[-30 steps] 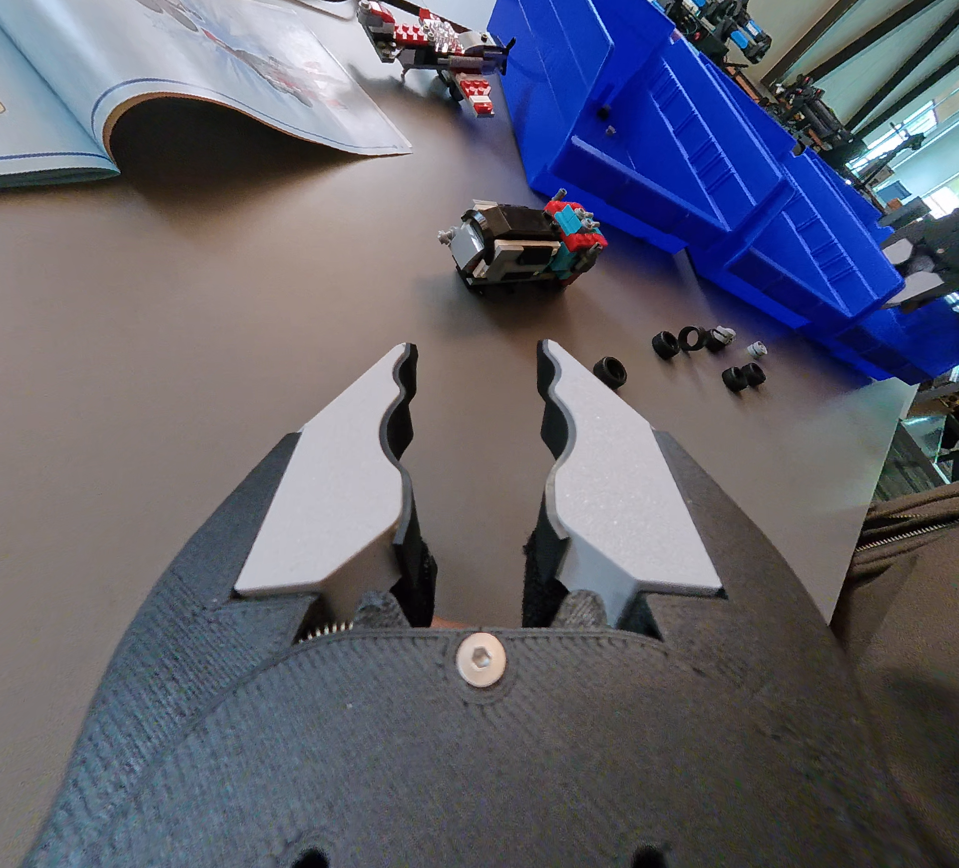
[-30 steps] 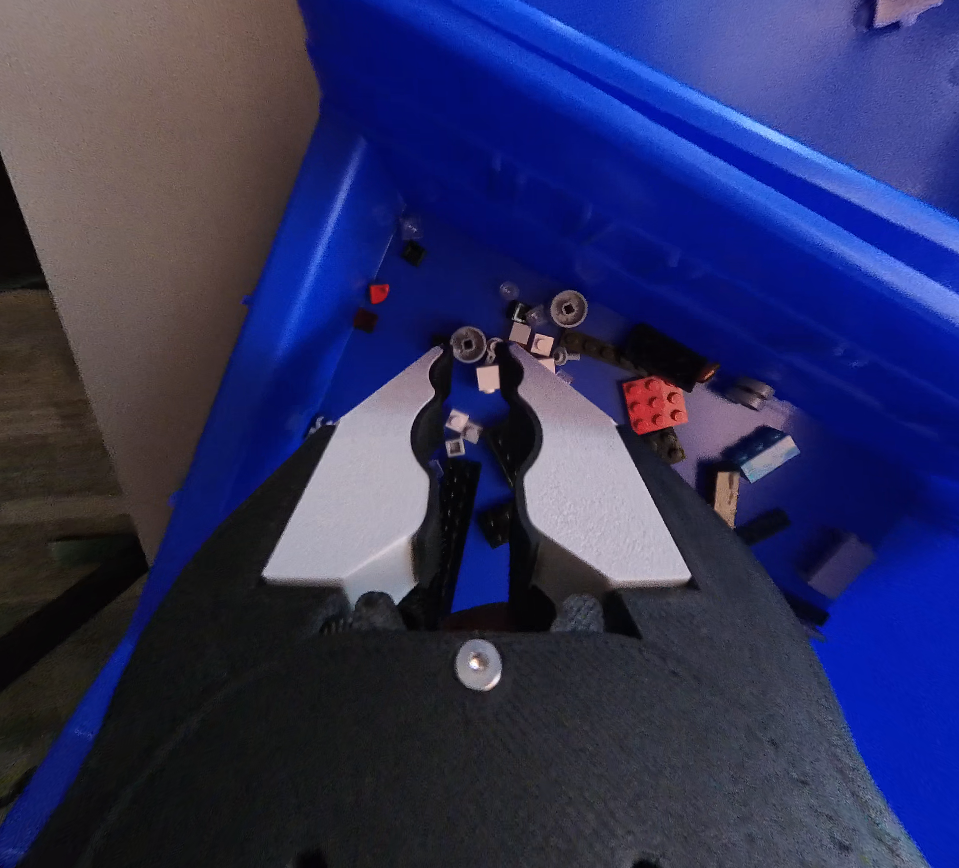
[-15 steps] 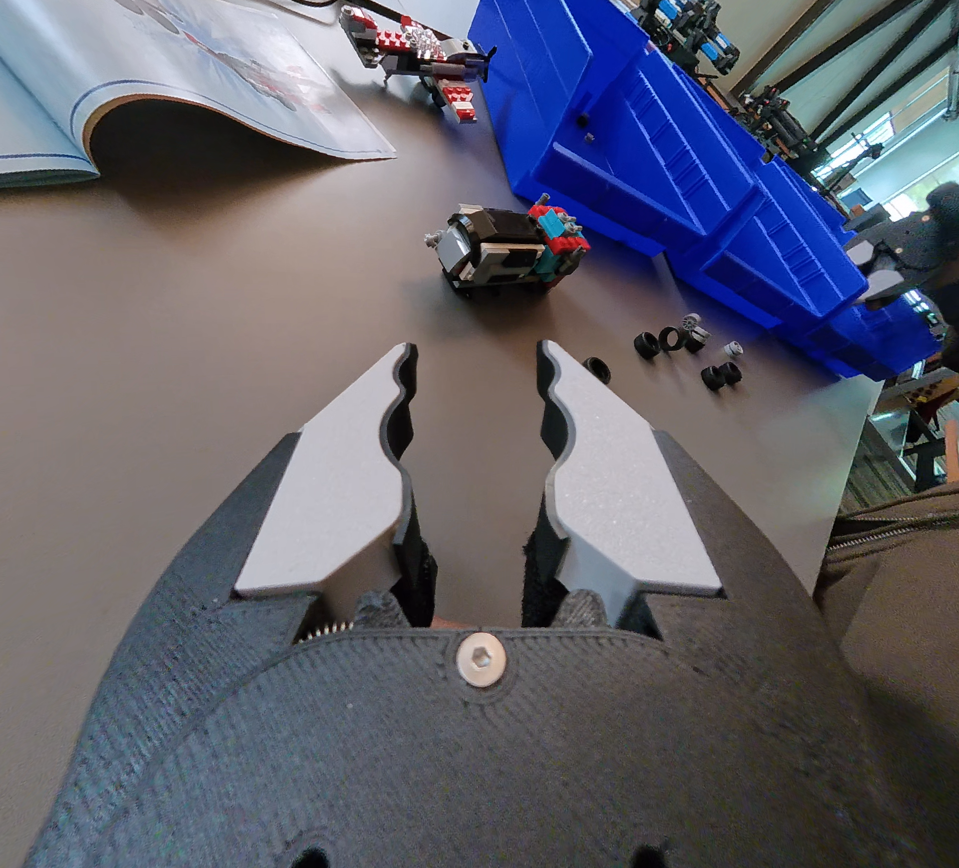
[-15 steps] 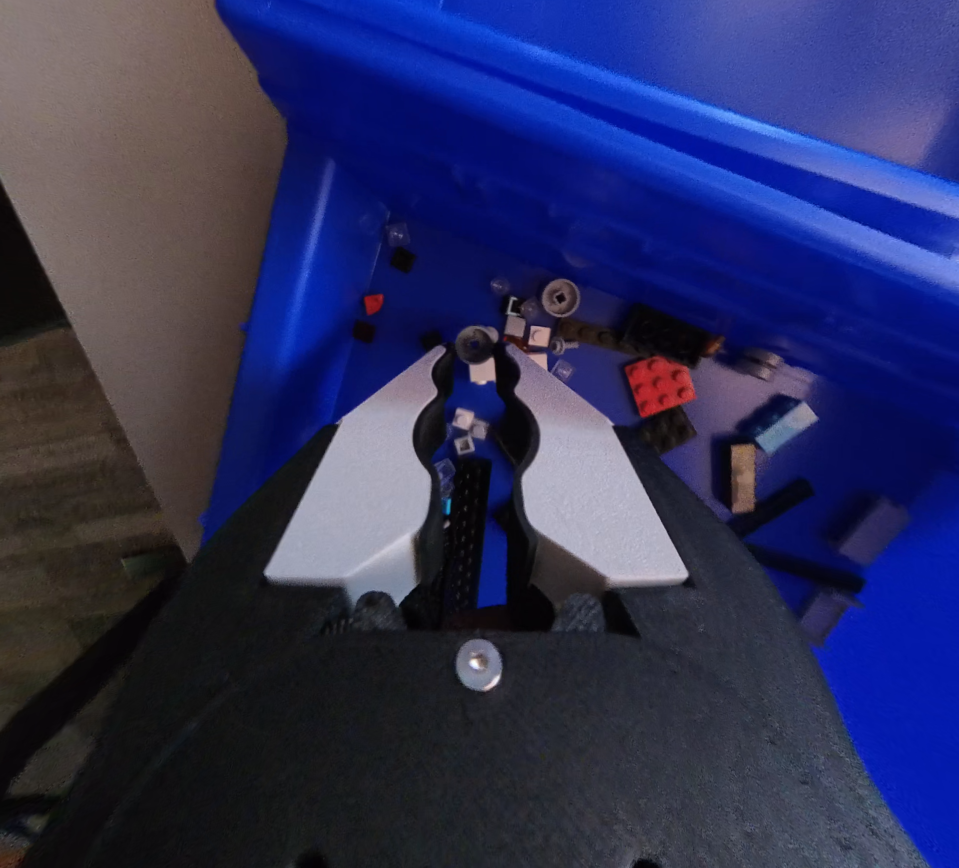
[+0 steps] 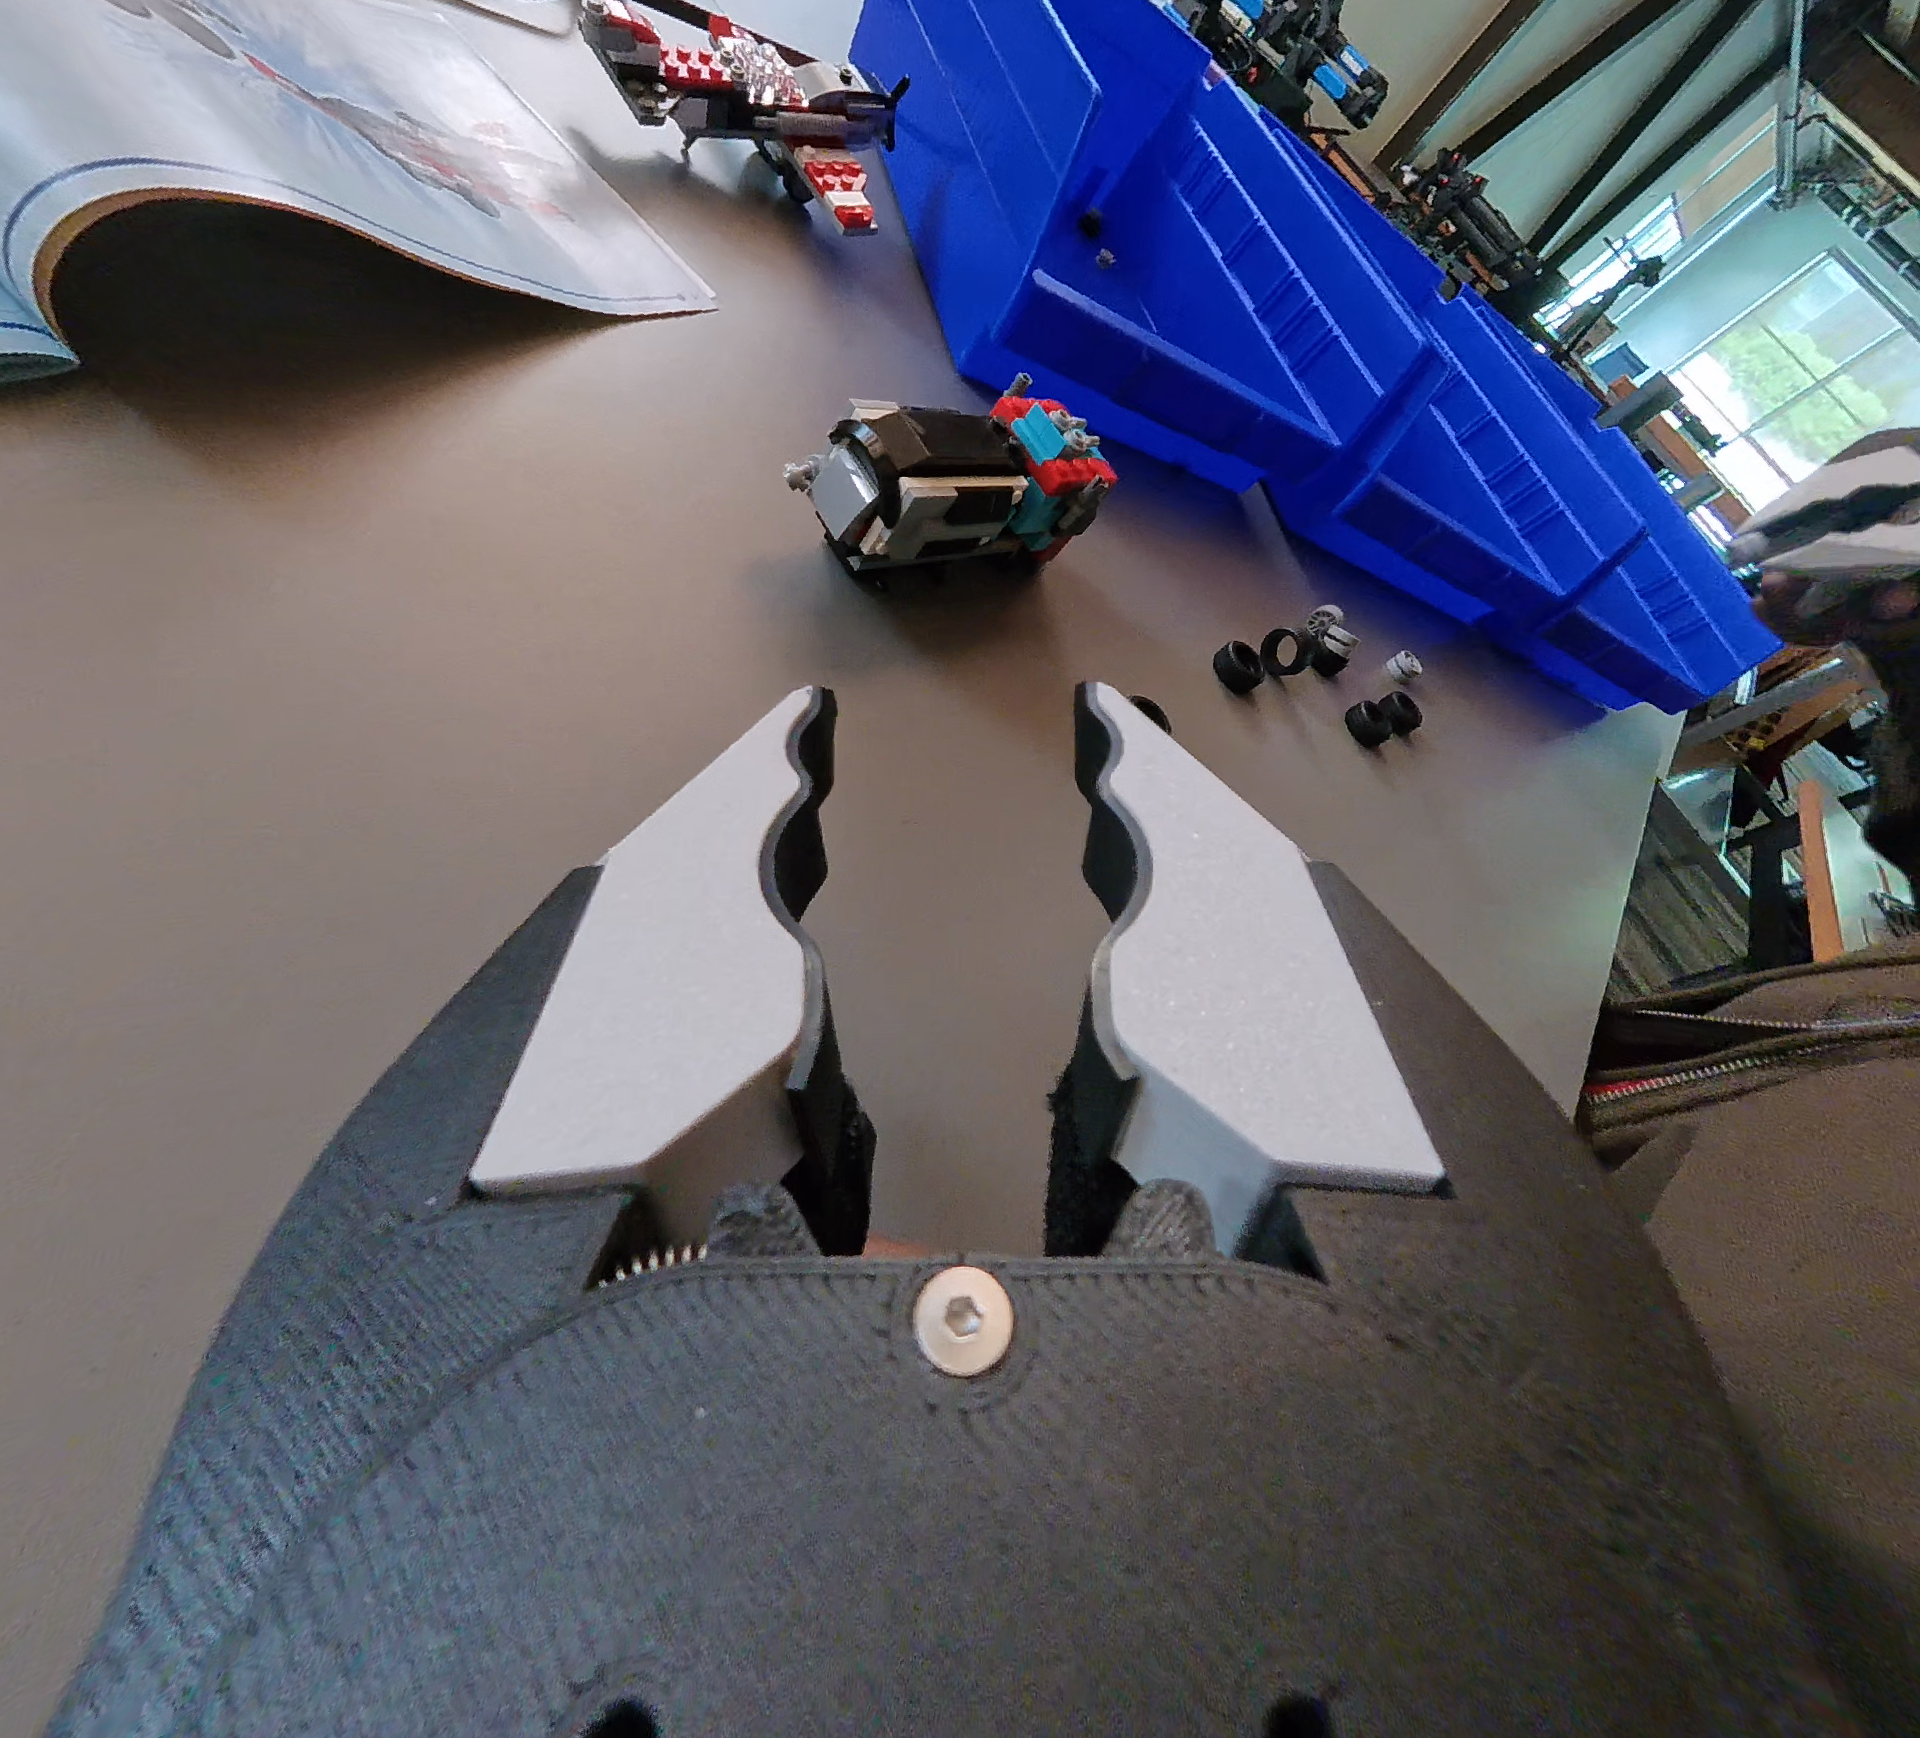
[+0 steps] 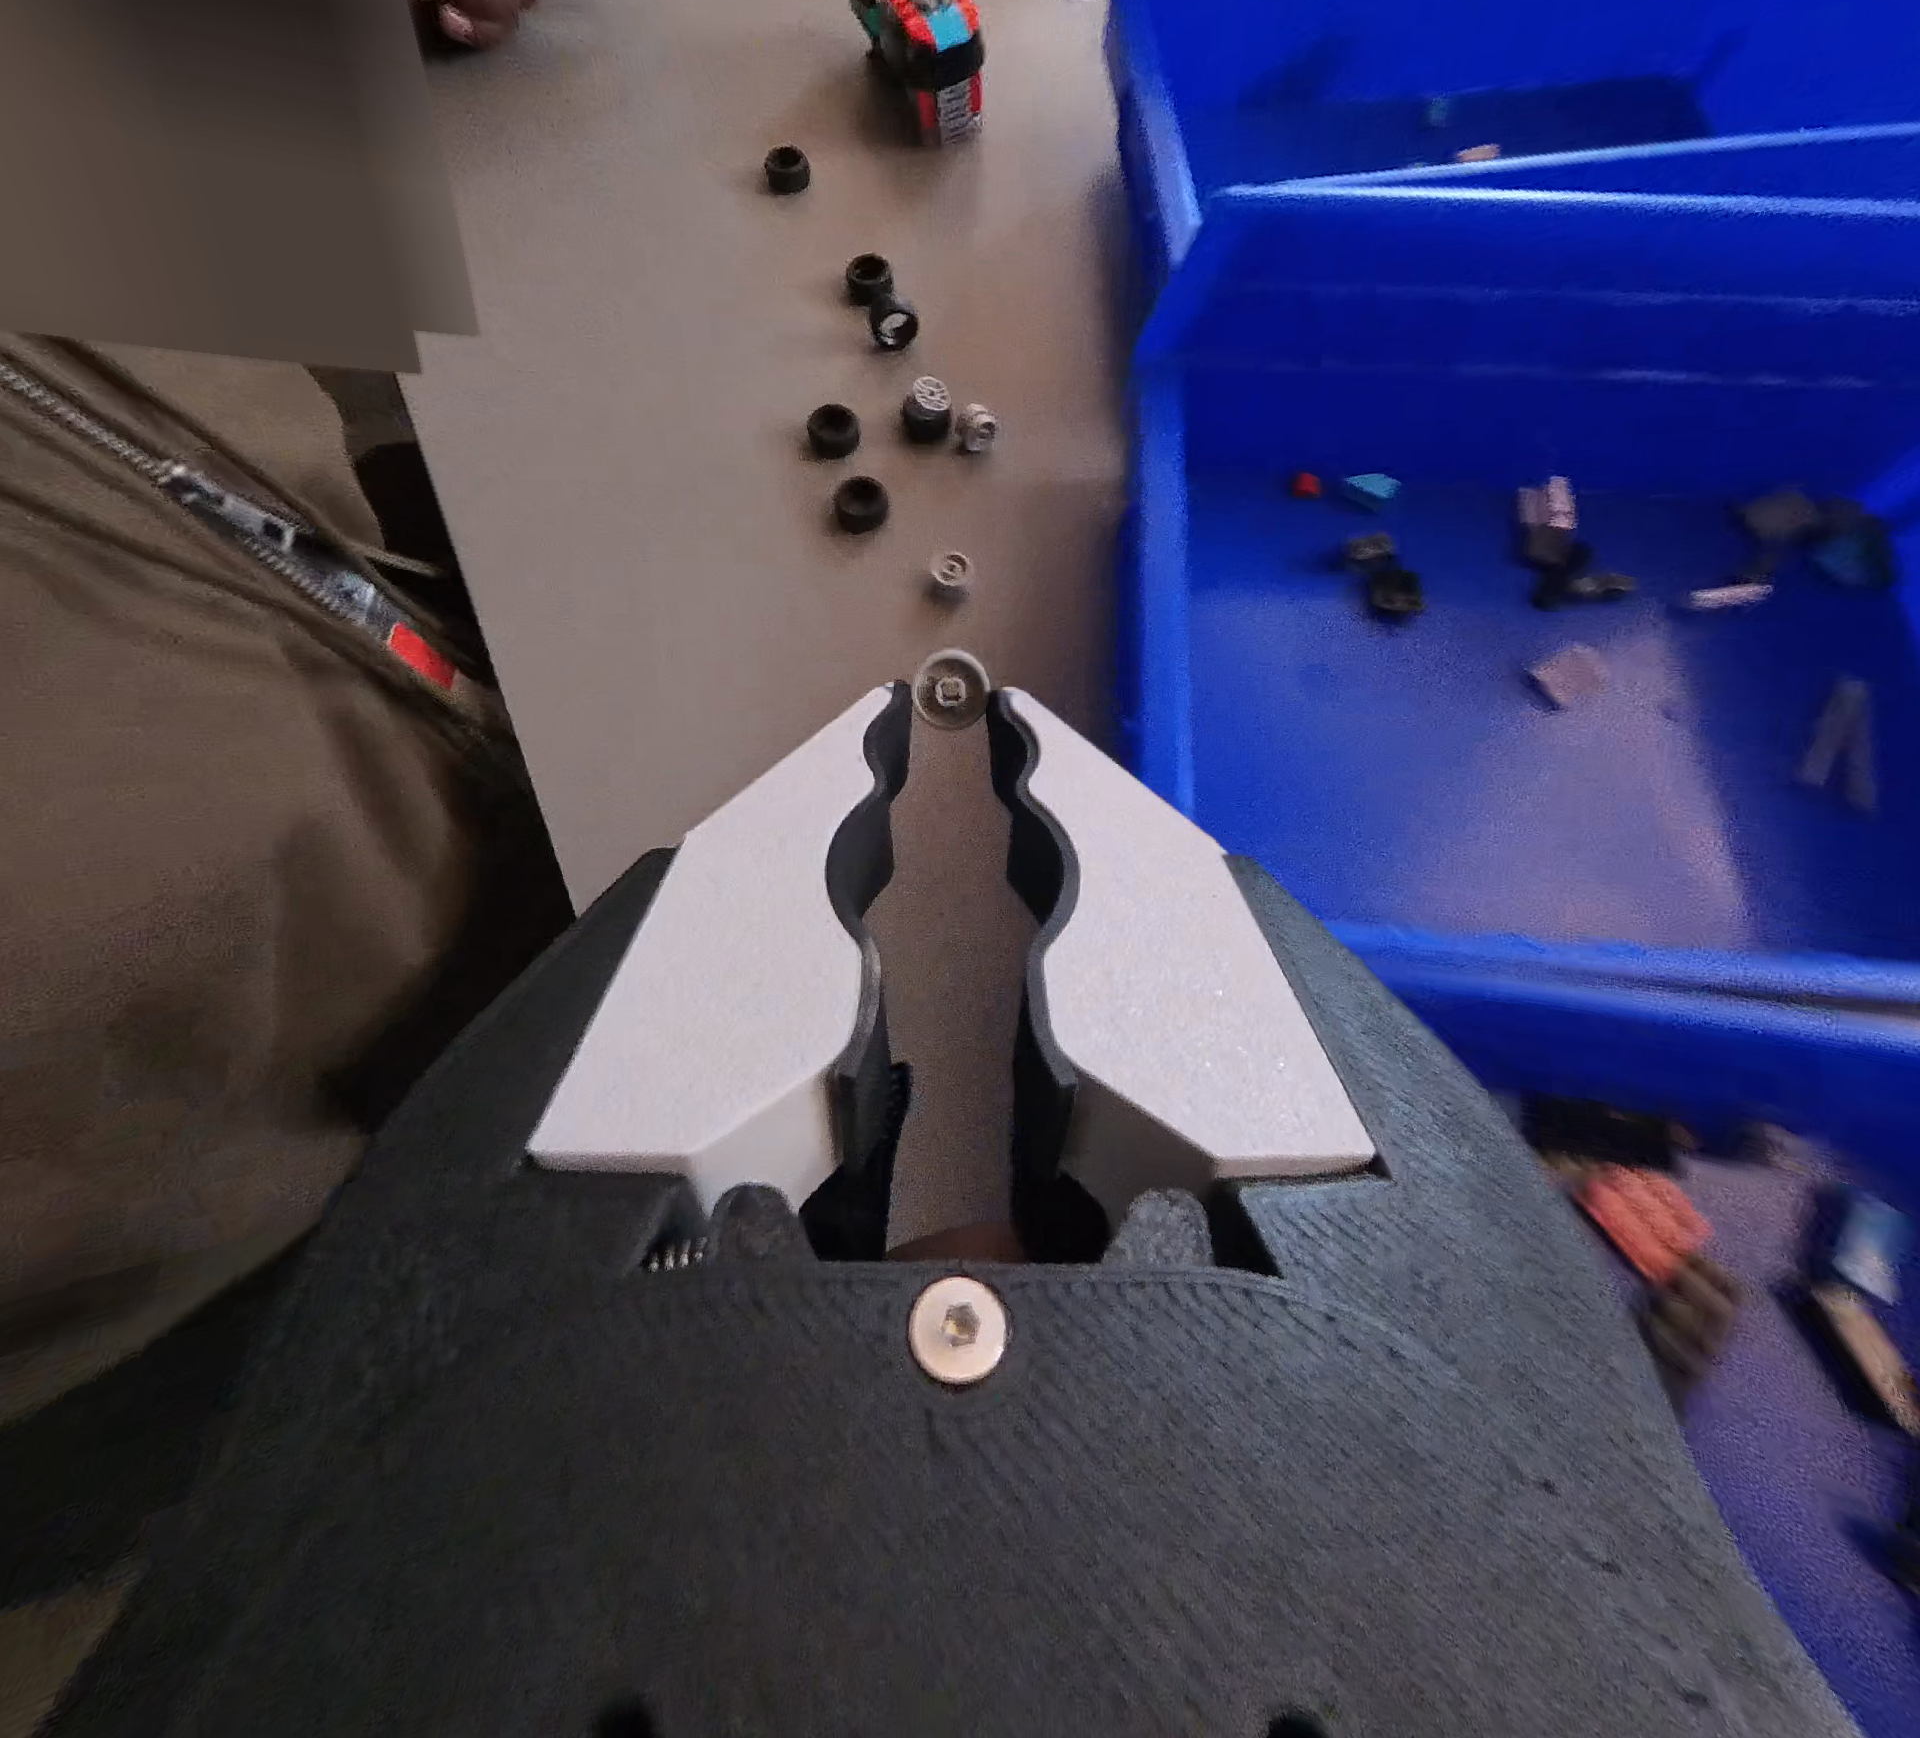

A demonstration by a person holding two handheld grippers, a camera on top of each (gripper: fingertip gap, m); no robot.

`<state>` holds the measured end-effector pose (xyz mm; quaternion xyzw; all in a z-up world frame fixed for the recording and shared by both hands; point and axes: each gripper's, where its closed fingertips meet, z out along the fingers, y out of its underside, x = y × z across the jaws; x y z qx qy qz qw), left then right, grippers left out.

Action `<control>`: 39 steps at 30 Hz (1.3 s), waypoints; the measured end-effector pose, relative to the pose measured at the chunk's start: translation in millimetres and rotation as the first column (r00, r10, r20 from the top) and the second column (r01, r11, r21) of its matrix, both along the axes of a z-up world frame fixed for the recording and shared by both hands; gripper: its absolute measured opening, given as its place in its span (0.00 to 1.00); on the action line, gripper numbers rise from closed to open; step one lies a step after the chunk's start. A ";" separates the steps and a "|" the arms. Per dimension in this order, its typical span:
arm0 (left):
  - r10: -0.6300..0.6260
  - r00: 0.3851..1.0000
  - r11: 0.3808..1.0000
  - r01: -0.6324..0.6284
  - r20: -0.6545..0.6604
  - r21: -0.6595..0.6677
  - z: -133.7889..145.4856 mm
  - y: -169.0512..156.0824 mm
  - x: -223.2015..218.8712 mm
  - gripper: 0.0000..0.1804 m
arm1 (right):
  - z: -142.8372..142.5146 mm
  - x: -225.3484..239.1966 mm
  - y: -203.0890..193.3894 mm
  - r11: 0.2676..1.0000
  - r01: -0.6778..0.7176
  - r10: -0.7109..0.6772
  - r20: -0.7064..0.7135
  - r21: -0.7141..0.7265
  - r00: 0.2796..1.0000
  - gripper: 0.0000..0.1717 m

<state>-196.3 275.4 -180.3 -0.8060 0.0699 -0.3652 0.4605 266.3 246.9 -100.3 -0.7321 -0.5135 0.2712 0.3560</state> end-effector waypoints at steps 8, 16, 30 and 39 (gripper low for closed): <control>0.012 1.000 0.998 -0.013 0.029 0.060 9.9 -4.5 -3.3 0.26 | -99.5 -105.8 -13.4 0.997 -0.042 0.052 0.162 -0.063 0.985 0.09; -0.008 0.997 0.996 0.002 0.072 0.084 15.9 -9.5 -3.8 0.26 | -127.5 -102.3 -6.9 0.998 -0.052 0.060 0.318 -0.035 0.946 0.11; -0.031 0.999 0.999 0.030 0.034 0.023 5.0 -6.0 1.0 0.26 | -15.2 108.9 38.2 0.979 0.202 -0.196 0.336 0.017 0.921 0.08; 0.019 1.000 1.000 -0.019 -0.012 -0.015 -3.1 -0.3 -2.4 0.26 | -83.6 125.3 98.2 0.990 0.106 -0.049 0.461 -0.098 0.886 0.12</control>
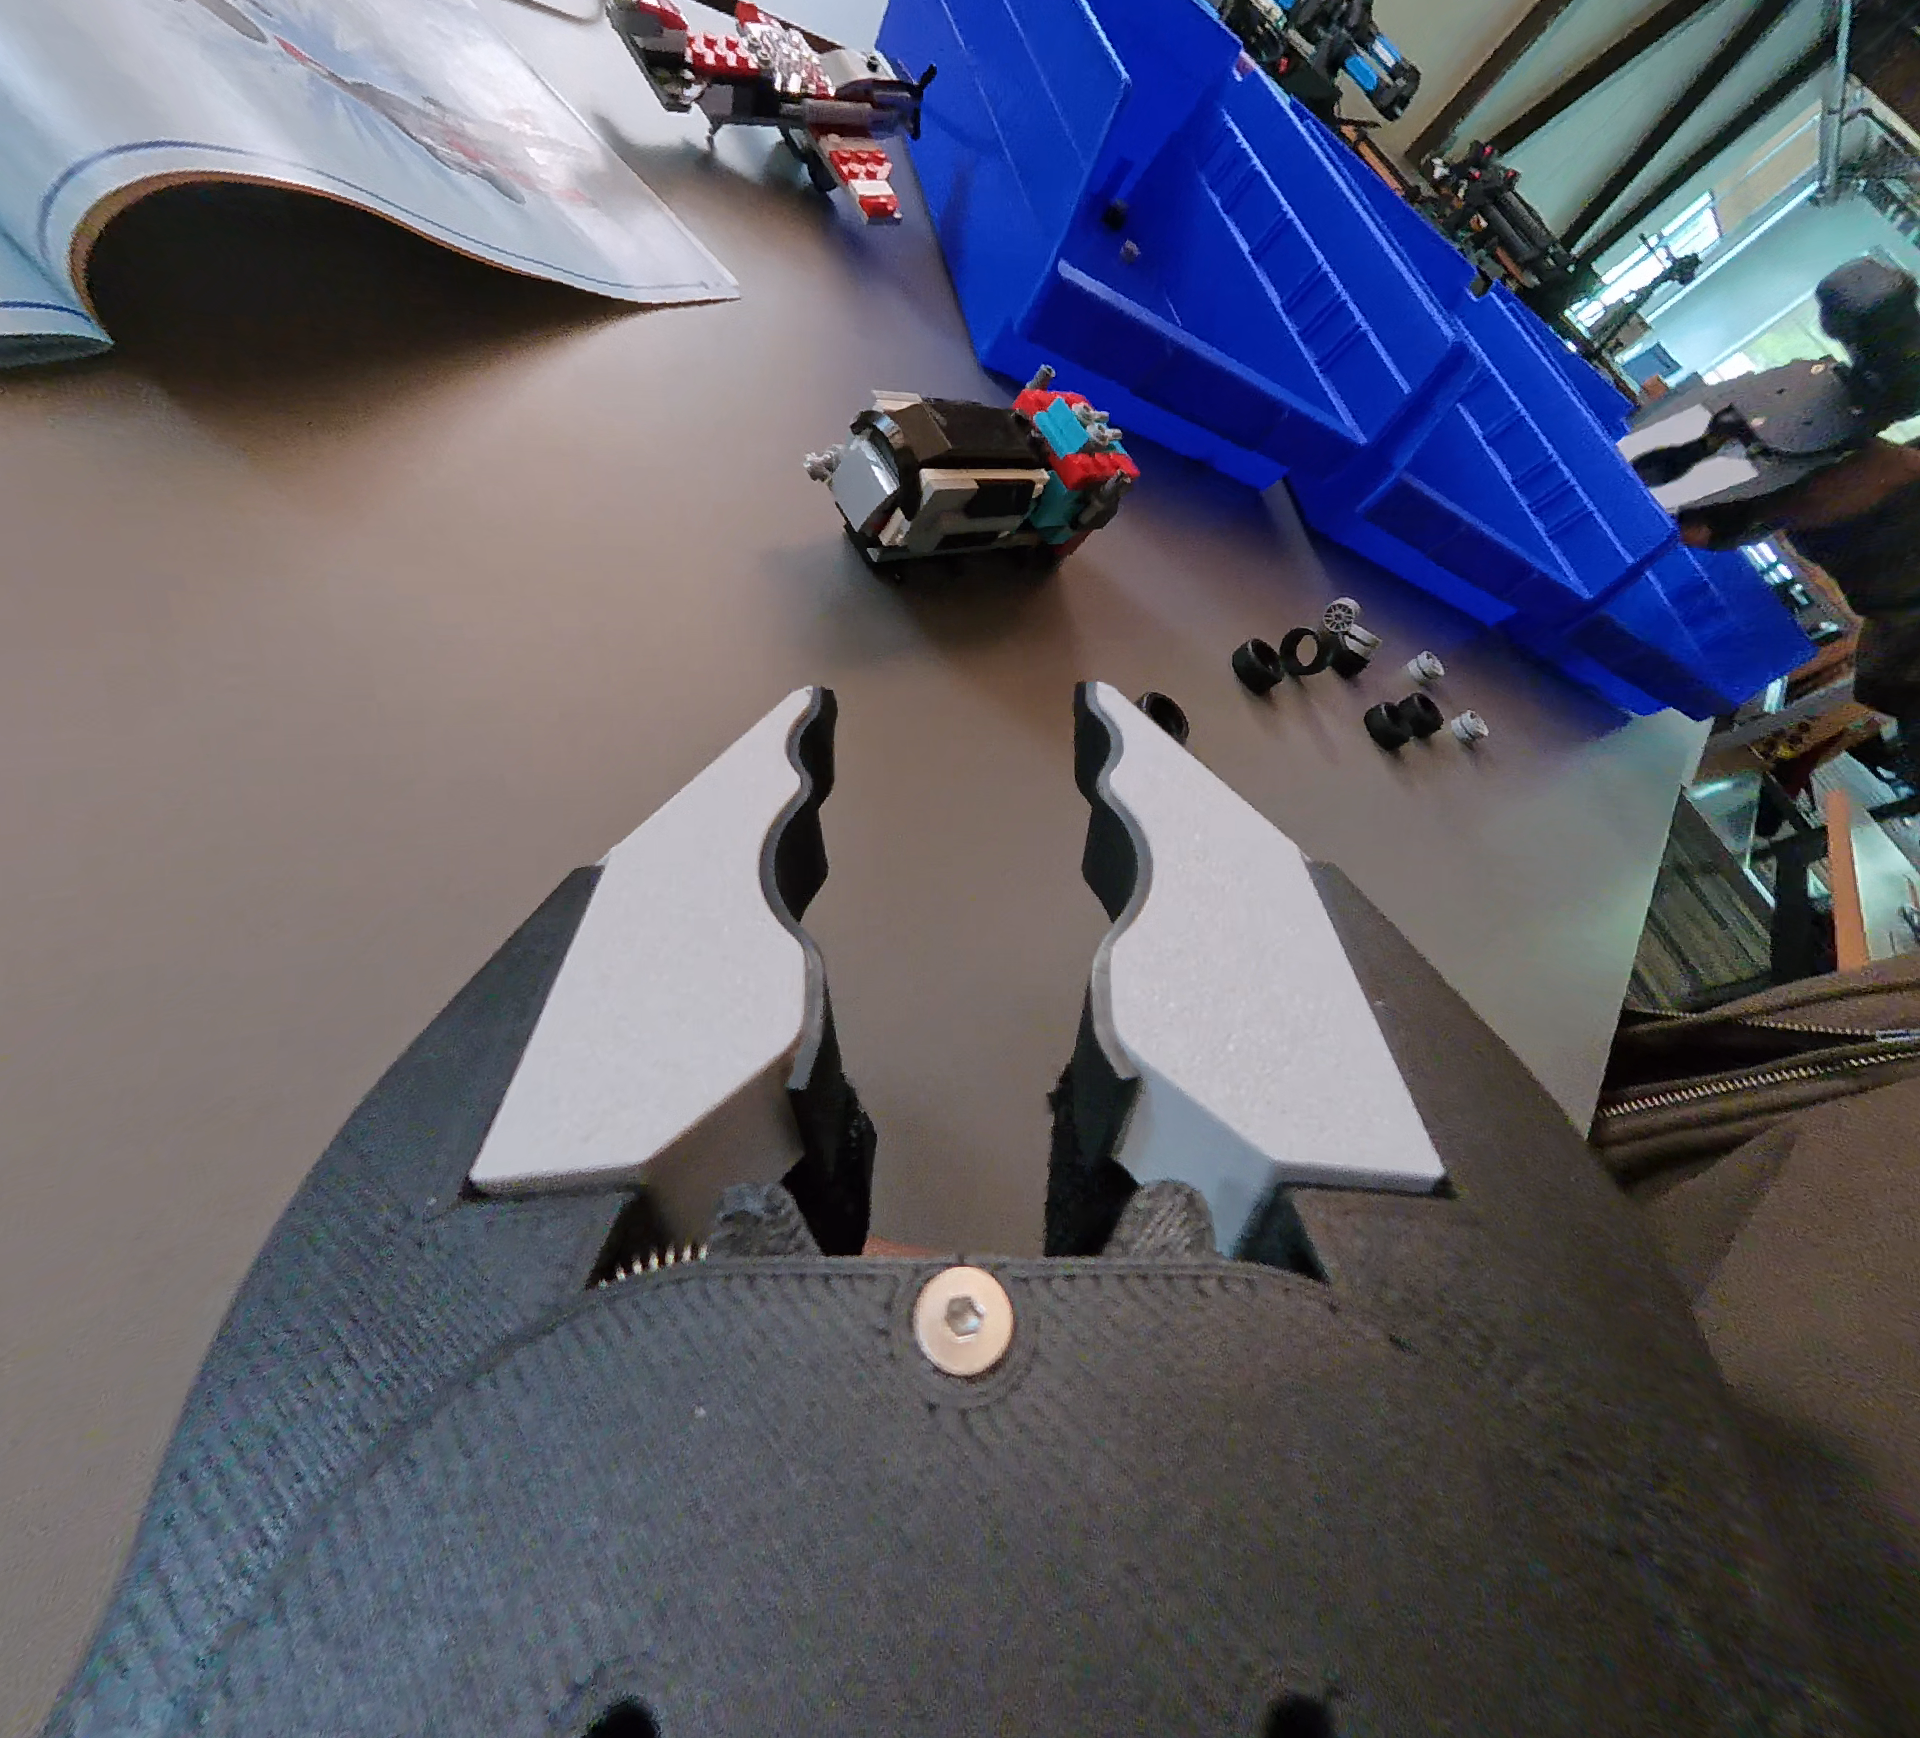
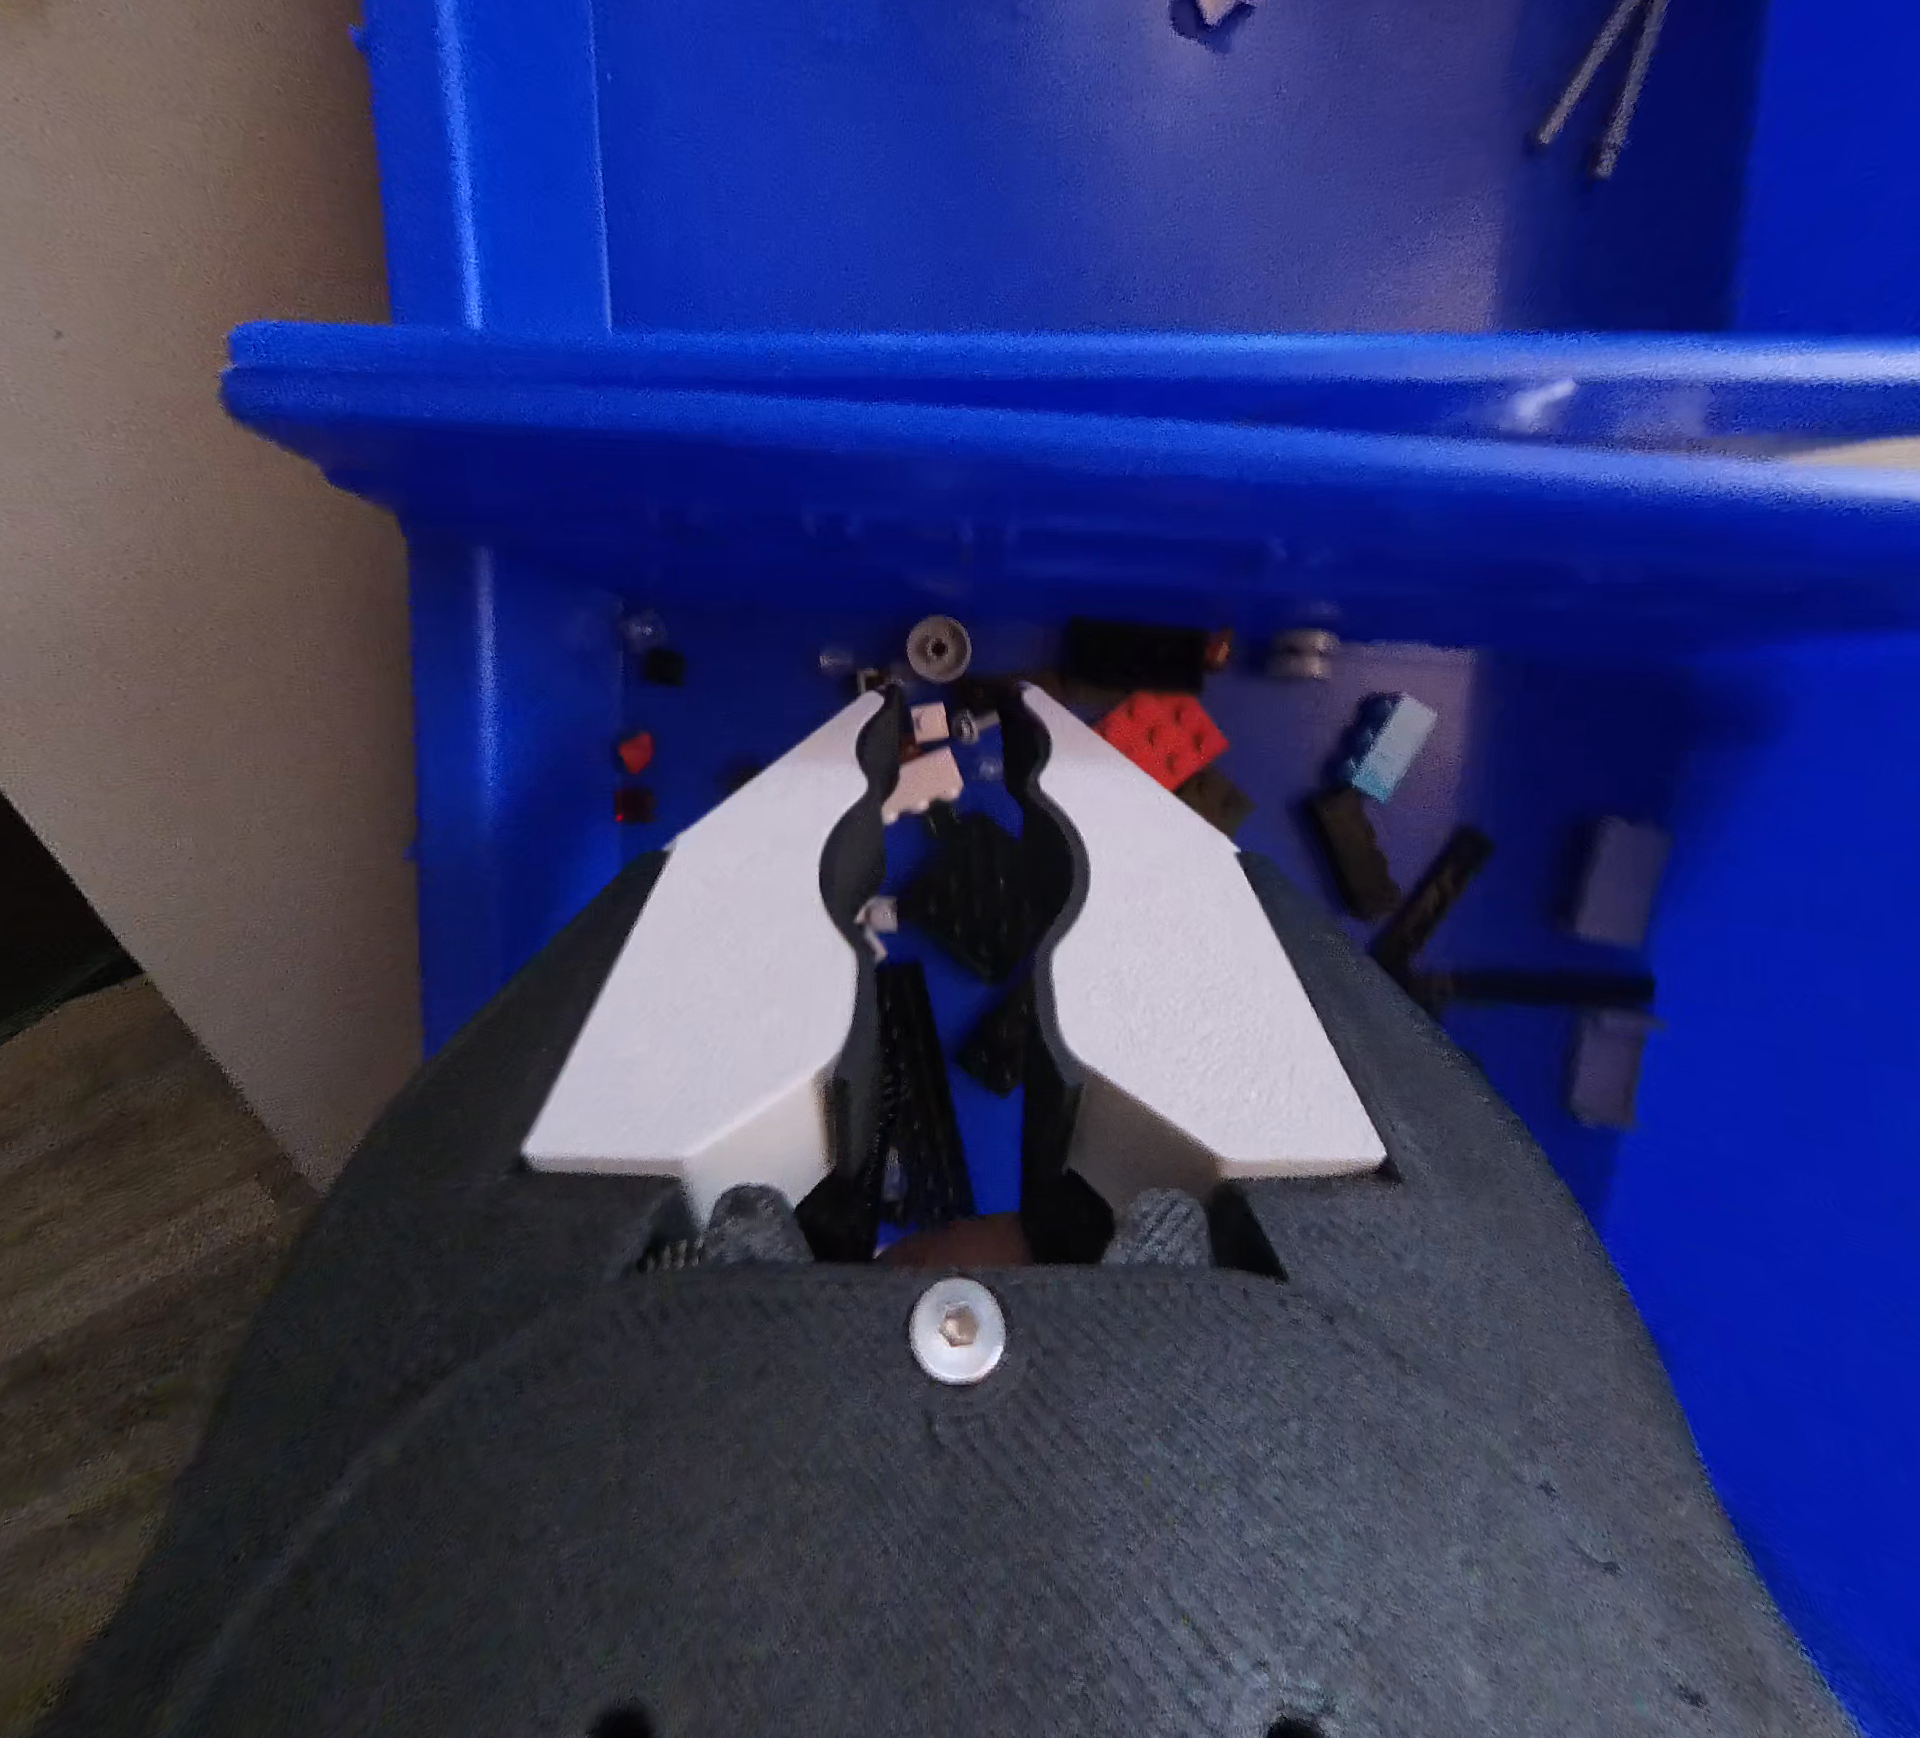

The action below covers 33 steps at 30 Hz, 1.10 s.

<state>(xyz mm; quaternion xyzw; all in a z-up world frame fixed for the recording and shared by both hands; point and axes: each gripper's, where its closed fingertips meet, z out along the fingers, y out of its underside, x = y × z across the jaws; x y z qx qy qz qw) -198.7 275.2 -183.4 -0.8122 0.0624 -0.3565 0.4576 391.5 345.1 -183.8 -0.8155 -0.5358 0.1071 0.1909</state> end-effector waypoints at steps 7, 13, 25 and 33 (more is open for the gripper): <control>0.032 0.999 0.999 -0.032 -0.014 -0.014 -2.6 2.1 -3.1 0.26 | -26.5 -14.6 3.4 0.998 -0.054 0.053 -0.007 -0.025 0.999 0.17; 0.023 1.000 0.999 -0.024 -0.011 -0.032 -4.7 3.6 -2.1 0.26 | -42.4 -14.5 5.1 0.998 -0.052 0.053 0.024 -0.035 0.998 0.10; 0.032 0.999 0.999 -0.032 0.003 0.011 2.3 2.3 -4.0 0.26 | 52.1 -11.0 -5.5 0.987 0.081 -0.073 -0.064 0.141 0.995 0.09; 0.026 1.000 1.000 -0.026 -0.005 0.013 2.0 1.7 -2.6 0.26 | 97.8 -127.2 -71.1 0.967 -0.034 0.088 -0.208 0.252 0.974 0.09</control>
